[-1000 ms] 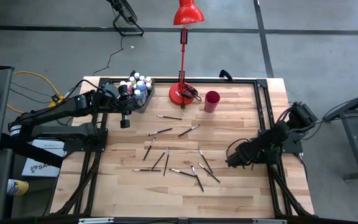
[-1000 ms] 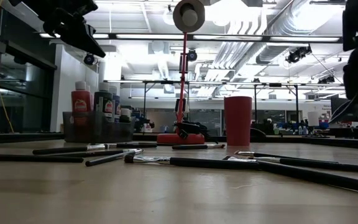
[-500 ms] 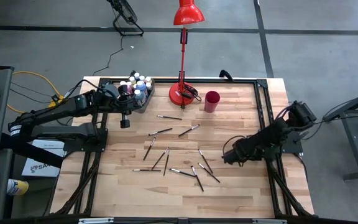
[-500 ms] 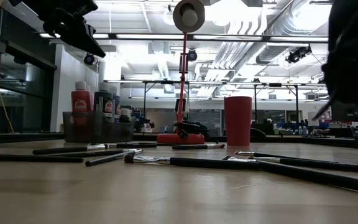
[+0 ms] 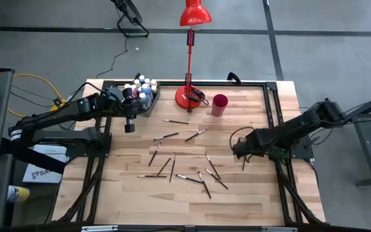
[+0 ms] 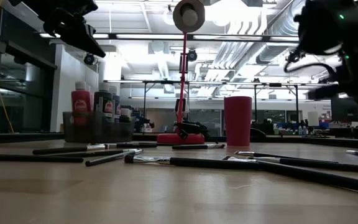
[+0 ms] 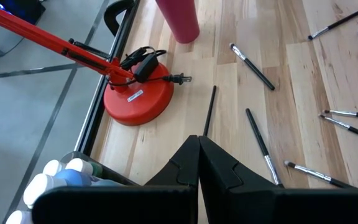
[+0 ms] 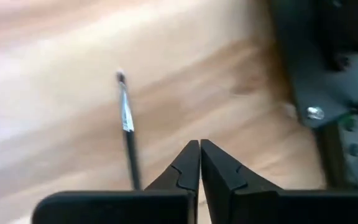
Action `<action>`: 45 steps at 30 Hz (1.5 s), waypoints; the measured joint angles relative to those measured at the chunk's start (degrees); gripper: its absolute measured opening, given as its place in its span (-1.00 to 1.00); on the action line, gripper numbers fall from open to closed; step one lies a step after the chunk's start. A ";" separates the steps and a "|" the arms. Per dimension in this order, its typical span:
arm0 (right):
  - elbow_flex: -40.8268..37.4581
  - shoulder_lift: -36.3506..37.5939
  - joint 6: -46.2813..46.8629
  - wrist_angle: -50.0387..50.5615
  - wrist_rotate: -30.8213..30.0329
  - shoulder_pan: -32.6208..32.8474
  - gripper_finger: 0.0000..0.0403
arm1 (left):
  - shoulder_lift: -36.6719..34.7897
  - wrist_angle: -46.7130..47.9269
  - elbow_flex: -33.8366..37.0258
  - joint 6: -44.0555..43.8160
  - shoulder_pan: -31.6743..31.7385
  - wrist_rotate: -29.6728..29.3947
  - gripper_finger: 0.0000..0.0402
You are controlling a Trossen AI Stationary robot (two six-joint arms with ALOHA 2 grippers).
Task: Pick & Place Paint Supplies
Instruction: Put the paint brush into the cup
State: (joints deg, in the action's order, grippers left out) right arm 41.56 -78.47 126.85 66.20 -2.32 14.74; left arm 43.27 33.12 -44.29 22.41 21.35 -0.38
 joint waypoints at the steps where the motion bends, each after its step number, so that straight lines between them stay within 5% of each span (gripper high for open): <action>1: 0.00 1.07 -0.36 -0.04 -1.35 -0.91 -0.92 | 0.00 0.00 0.00 0.00 0.01 0.00 -1.00; 11: -0.01 1.79 -14.35 -8.51 -4.21 -12.84 -0.30 | 0.01 0.02 0.00 0.24 0.01 0.00 -1.00; 16: 0.00 -1.85 -20.92 -15.52 -4.12 -17.94 -0.16 | 0.02 0.04 0.00 0.24 0.00 0.00 -1.00; 34: 0.31 -13.21 -29.15 -24.01 0.28 -21.94 -0.16 | 0.01 2.87 0.00 0.24 0.00 0.00 -1.00; 45: 0.26 -13.10 -29.49 -25.07 0.67 -21.66 -0.57 | 0.00 3.06 0.00 0.24 0.01 0.00 -1.00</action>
State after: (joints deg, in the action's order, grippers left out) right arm 41.82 -91.57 97.35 41.13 -1.65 -6.92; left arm 43.27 36.19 -44.29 22.65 21.36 -0.38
